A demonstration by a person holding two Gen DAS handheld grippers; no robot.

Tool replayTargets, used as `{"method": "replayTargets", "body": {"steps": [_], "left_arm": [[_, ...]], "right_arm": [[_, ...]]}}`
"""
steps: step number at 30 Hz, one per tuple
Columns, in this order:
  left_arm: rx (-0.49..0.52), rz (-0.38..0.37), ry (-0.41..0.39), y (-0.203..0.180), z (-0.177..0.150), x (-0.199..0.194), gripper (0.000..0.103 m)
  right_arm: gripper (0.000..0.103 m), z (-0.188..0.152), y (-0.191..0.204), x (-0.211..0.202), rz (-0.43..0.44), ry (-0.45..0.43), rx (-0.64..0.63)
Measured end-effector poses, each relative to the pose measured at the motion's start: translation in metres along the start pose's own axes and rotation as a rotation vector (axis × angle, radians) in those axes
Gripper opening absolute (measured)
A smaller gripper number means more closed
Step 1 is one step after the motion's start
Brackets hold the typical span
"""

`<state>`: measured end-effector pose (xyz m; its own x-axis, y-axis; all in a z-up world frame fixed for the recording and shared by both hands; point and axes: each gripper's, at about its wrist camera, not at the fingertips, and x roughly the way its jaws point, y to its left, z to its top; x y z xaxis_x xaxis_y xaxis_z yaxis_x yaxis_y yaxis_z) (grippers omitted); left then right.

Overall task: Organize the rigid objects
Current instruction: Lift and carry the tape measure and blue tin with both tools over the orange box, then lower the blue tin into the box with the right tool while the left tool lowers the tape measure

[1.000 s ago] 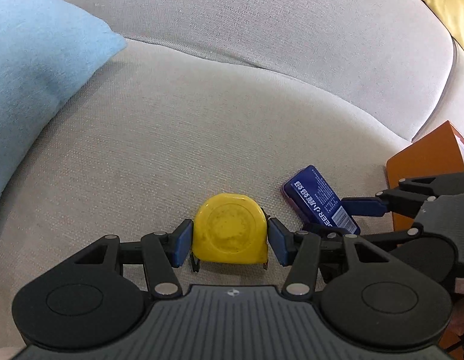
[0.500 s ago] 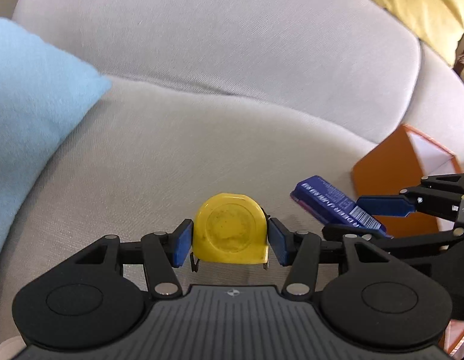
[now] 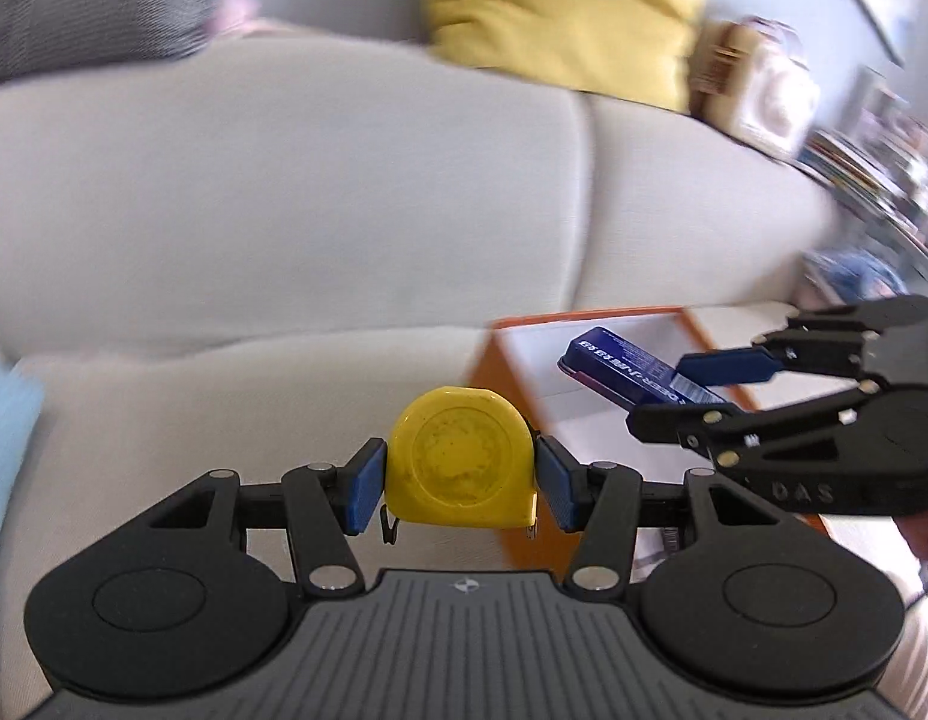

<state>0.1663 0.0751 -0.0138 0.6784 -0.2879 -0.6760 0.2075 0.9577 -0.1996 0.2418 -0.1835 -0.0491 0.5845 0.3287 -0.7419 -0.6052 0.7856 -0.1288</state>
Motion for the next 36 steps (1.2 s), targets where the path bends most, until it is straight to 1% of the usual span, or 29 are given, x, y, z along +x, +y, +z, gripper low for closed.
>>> {"method": "replayTargets", "body": {"steps": [4,7,10,13,15,16,19,21,23,30,34,36], "left_arm": [[0.095,-0.059,0.016,-0.034,0.015,0.019,0.062],[0.169,-0.093,0.052,-0.058,0.022,0.041,0.062],[0.255,-0.101,0.116,-0.079,0.025,0.068,0.062],[0.328,-0.093,0.171,-0.091,0.024,0.087,0.062],[0.379,-0.081,0.203,-0.095,0.026,0.100,0.062],[0.401,-0.077,0.218,-0.096,0.027,0.107,0.062],[0.449,-0.066,0.249,-0.098,0.030,0.122,0.062],[0.468,-0.060,0.263,-0.099,0.032,0.131,0.062],[0.475,-0.060,0.273,-0.101,0.034,0.140,0.062],[0.480,-0.068,0.295,-0.101,0.032,0.159,0.062],[0.483,-0.077,0.304,-0.105,0.031,0.166,0.062],[0.487,-0.078,0.309,-0.108,0.029,0.169,0.062]], "right_arm": [[0.046,-0.022,-0.042,-0.009,-0.070,0.017,0.003],[0.046,-0.038,-0.069,0.001,-0.075,0.065,-0.034],[0.046,-0.051,-0.083,0.020,-0.035,0.107,-0.105],[0.046,-0.055,-0.082,0.042,0.018,0.118,-0.256],[0.046,-0.059,-0.080,0.053,0.076,0.124,-0.348],[0.046,-0.059,-0.084,0.064,0.106,0.130,-0.388],[0.046,-0.060,-0.081,0.087,0.172,0.156,-0.523],[0.046,-0.060,-0.077,0.099,0.223,0.166,-0.602],[0.046,-0.059,-0.073,0.110,0.265,0.176,-0.653],[0.046,-0.070,-0.055,0.130,0.364,0.192,-0.889],[0.046,-0.084,-0.046,0.136,0.361,0.185,-1.061],[0.046,-0.085,-0.043,0.138,0.361,0.179,-1.094]]}}
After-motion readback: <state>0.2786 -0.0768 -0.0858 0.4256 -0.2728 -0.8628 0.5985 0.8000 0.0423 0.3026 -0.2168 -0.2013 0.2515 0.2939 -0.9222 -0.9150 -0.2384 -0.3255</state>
